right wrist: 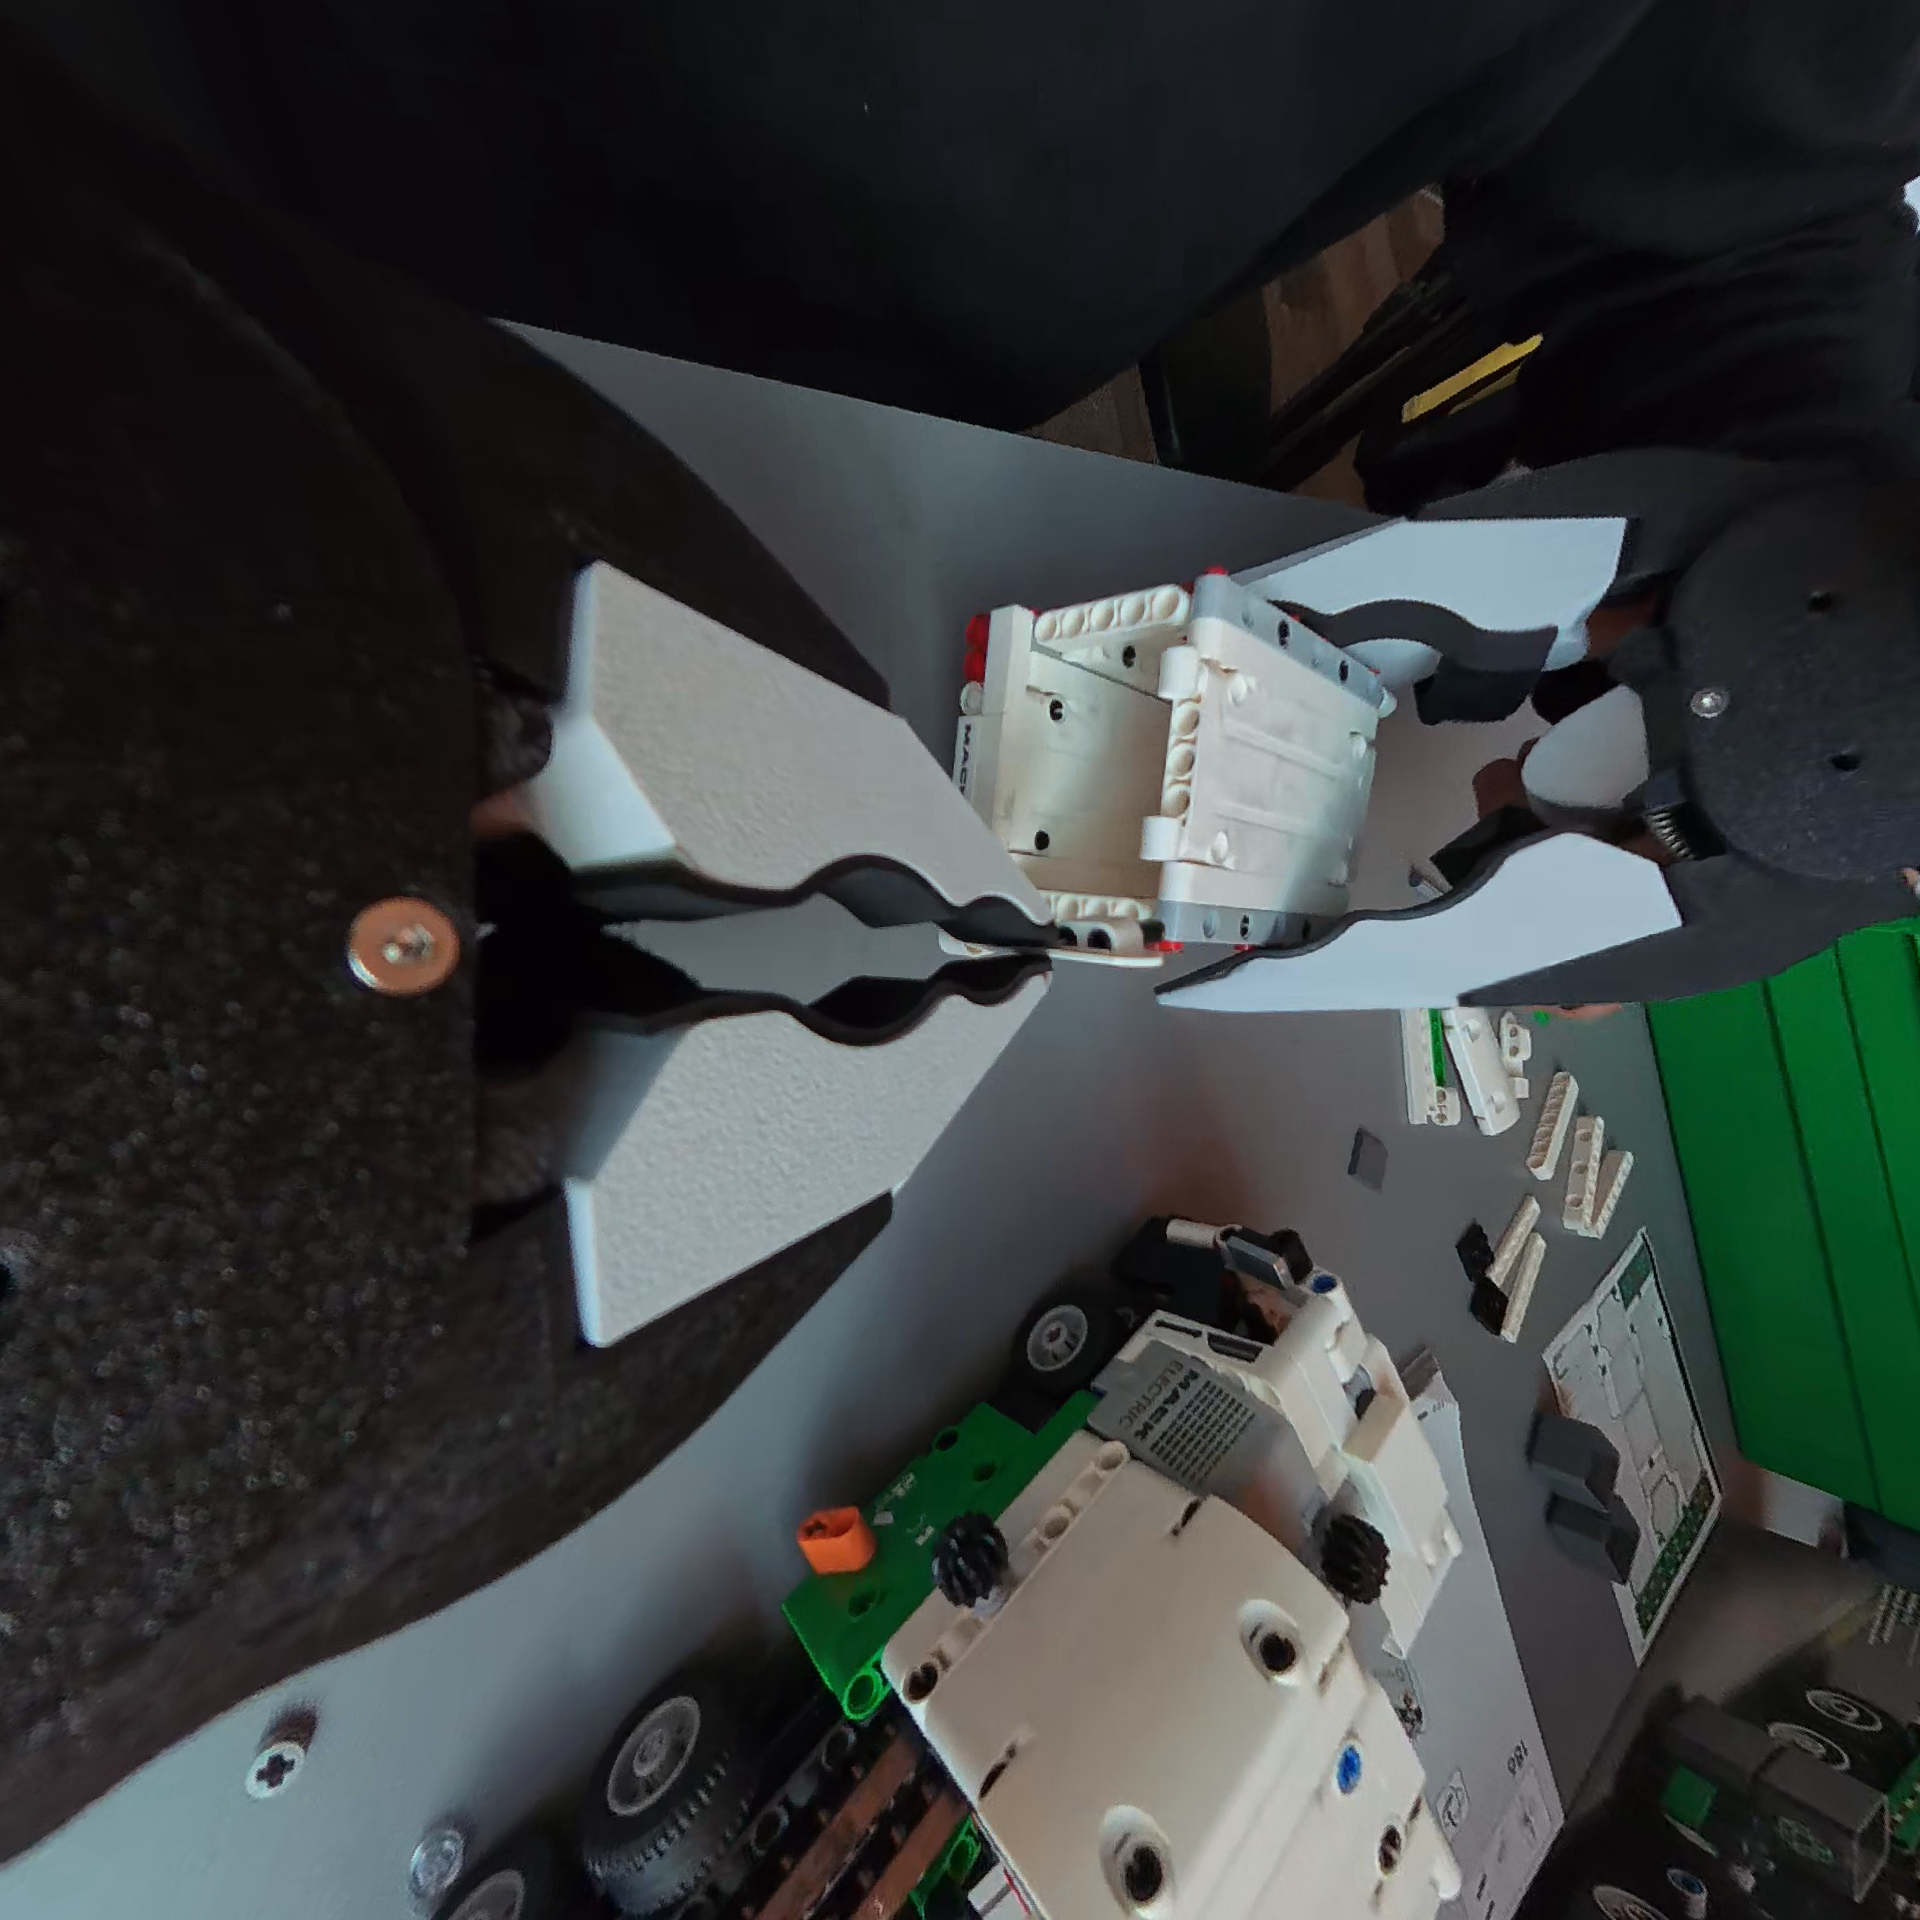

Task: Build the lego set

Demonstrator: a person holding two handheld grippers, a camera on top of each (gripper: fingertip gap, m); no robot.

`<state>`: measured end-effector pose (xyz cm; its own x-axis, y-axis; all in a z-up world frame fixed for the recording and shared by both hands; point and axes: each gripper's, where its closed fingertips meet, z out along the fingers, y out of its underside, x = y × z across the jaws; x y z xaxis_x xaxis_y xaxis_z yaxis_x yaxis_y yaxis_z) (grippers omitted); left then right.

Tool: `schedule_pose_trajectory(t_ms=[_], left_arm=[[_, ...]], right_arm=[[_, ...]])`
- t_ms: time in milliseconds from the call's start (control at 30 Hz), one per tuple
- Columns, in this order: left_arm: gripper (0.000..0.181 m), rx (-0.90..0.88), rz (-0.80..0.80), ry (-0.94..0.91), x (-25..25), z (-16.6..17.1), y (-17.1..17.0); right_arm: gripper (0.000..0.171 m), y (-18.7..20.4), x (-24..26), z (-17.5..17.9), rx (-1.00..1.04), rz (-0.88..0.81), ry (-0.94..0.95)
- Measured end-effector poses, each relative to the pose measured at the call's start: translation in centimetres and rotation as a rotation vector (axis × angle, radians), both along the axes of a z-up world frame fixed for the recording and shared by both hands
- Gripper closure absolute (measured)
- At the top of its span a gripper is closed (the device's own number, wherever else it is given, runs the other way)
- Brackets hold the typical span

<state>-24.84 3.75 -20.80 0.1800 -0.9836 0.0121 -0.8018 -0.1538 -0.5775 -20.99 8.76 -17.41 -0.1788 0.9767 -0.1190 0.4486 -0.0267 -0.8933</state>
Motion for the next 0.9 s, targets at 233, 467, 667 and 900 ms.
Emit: schedule_pose_trajectory(t_ms=[233, 467, 667, 900], left_arm=[[0.089, -0.041, 0.149, -0.287, 2.1, 2.5, 0.5], [0.089, -0.090, 0.375, -0.770, 1.4, 7.2, 3.5], [0.089, -0.035, 0.430, -0.862, 1.1, 6.9, 4.7], [0.090, 0.207, 0.350, -0.716, 2.4, 5.8, 3.6]], right_arm=[[0.171, 1.8, 0.8, 2.2, -0.031, -0.071, 0.100], [0.171, 3.5, 1.6, 3.1, -0.172, -0.129, 0.129], [0.171, 0.5, 0.3, 3.1, -0.188, -0.034, 0.120], [0.171, -0.1, 0.3, 3.6, -0.155, -0.035, 0.153]])
